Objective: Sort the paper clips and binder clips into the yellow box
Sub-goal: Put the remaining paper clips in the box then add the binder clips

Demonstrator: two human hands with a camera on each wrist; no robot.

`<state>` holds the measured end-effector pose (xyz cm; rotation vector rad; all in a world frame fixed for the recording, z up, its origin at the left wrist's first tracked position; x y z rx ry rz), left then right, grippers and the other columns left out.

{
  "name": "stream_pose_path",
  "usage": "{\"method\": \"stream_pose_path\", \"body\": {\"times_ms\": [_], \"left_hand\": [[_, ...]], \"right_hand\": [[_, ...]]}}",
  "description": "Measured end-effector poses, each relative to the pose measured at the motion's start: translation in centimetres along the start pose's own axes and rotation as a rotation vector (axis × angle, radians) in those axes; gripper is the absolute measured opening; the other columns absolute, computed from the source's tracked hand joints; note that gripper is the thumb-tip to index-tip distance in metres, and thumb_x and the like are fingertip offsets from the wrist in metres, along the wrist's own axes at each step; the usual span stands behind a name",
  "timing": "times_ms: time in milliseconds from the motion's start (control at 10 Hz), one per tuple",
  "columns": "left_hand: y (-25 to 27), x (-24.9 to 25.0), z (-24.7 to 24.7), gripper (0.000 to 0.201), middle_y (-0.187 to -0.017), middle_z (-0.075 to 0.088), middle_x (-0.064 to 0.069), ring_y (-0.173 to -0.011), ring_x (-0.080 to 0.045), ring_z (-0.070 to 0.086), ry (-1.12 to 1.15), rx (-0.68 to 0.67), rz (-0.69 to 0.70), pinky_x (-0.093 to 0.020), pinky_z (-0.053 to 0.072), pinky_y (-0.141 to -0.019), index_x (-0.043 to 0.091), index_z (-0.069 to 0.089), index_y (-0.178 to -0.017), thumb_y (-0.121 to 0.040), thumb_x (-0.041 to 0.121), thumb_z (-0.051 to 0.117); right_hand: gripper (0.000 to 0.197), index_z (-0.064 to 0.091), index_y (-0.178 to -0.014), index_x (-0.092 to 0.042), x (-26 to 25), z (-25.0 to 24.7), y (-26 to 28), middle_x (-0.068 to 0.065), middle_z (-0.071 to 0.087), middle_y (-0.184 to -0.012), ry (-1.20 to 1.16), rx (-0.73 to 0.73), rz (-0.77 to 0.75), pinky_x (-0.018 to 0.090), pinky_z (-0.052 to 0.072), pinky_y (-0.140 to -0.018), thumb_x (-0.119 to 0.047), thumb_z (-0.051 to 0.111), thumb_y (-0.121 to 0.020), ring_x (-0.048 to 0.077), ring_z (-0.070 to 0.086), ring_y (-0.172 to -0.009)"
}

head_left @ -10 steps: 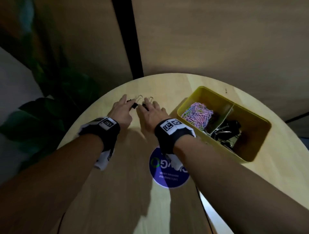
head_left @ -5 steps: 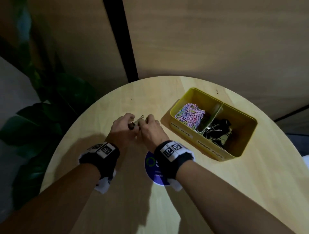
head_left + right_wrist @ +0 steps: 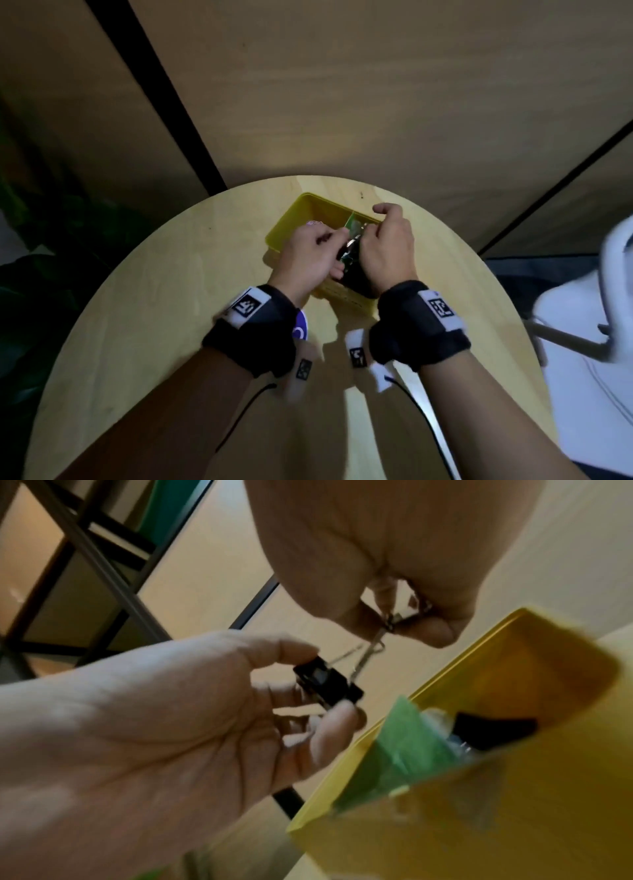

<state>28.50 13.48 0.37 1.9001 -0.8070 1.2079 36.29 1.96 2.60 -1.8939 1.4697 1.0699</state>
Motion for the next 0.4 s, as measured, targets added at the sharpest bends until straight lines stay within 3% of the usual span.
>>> {"method": "stream_pose_path", "body": {"times_ms": [100, 200, 300, 400], "left_hand": [[-0.1, 0.3, 1.9, 0.029, -0.066, 0.069, -0.008, -0.054, -0.015, 0.068, -0.230, 0.010, -0.009, -0.022, 0.054, -0.056, 0.016, 0.060, -0.074, -0.091, 0.039, 0.053], [0.2, 0.9, 2.8, 0.037, -0.063, 0.069, -0.006, -0.057, -0.015, 0.067, -0.393, 0.019, -0.004, -0.028, 0.054, -0.063, 0.014, 0.060, -0.071, -0.089, 0.046, 0.053], [1.2, 1.9, 1.9, 0.035, -0.072, 0.069, -0.002, -0.069, -0.014, 0.064, -0.450, 0.090, 0.012, -0.021, 0.040, -0.053, 0.015, 0.066, -0.082, -0.088, 0.048, 0.054], [3.8, 1.7, 0.4, 0.022, -0.069, 0.067, -0.002, -0.065, -0.014, 0.061, -0.394, 0.100, 0.043, -0.019, 0.044, -0.054, 0.016, 0.066, -0.077, -0.089, 0.031, 0.057]], "right_hand": [[0.035, 0.040, -0.131, -0.010, 1.5, -0.3, -0.7, 0.021, 0.043, -0.130, 0.092, -0.127, 0.044, 0.023, 0.032, -0.083, -0.009, 0.037, -0.097, 0.031, 0.050, -0.110], [0.039, 0.037, -0.138, -0.013, 2.0, -0.7, -0.3, 0.021, 0.042, -0.134, 0.118, -0.244, 0.085, 0.035, 0.038, -0.098, -0.017, 0.037, -0.099, 0.034, 0.047, -0.120], [0.037, 0.043, -0.136, -0.015, 0.6, -3.1, 0.1, 0.016, 0.049, -0.133, 0.103, -0.205, -0.023, 0.033, 0.038, -0.101, -0.018, 0.040, -0.099, 0.028, 0.048, -0.123], [0.027, 0.055, -0.124, -0.021, -2.7, -8.0, 1.6, 0.000, 0.061, -0.118, -0.179, -0.141, -0.204, 0.034, 0.046, -0.098, -0.020, 0.047, -0.097, 0.014, 0.058, -0.110]]}}
Point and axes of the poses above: each hand's wrist, its own y-axis away from the middle knuckle, its own z-axis out of the palm, x = y × z, the point moved 8 cm from there along -y, towards the middle knuckle
